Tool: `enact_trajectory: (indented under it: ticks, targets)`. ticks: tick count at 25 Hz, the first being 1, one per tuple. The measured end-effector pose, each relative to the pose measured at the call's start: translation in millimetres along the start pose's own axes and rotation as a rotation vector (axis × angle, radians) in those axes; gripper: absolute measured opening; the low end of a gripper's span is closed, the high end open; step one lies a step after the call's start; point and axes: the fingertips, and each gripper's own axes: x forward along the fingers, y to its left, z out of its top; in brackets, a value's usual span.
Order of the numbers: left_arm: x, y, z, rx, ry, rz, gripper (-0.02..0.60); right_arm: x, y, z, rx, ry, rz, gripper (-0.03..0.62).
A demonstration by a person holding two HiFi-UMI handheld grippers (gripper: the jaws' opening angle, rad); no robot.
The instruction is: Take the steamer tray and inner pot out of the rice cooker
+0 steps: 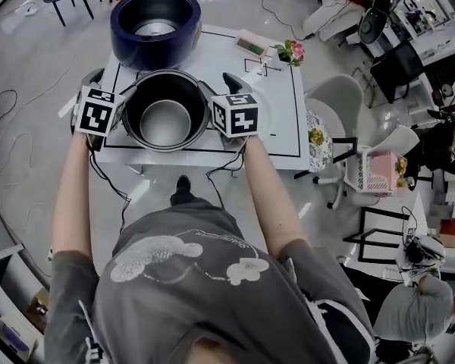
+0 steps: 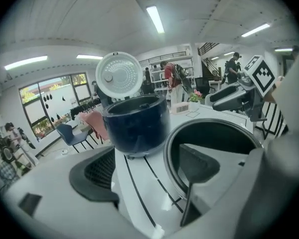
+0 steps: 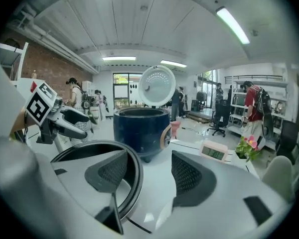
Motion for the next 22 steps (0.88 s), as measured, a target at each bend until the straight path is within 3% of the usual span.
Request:
enact_trajectory:
  ticks: [4,7,12,16,19,22]
  targets:
    - [-30,-3,19,0.021,-0.091,0.037,0.397,-25,4,18,0.002,-0.091,-0.038,0.299]
    - [-56,-9,30,-0.007,-0.166,0.036,0.397,-46,16,31,-0.009,-0.137,-0.049,0.289]
    - [-97,-23,26,-0.045,-0.244,0.016,0.397,-83,40,41,-0.011,-0.217,-0.086,0.187]
    - [-124,-40,20,-0.055,-0.296,-0.026,0.389,-108,62,33,0.008,-0.213,-0.097,0.093]
    - [-140,-46,17,-0.090,-0.342,-0.025,0.250,-123,75,24,0.036,-0.207,-0.107,0.053]
    - [-150,-47,11,-0.133,-0.374,-0.007,0.185,-132,83,21,0.039,-0.221,-0.115,0.030]
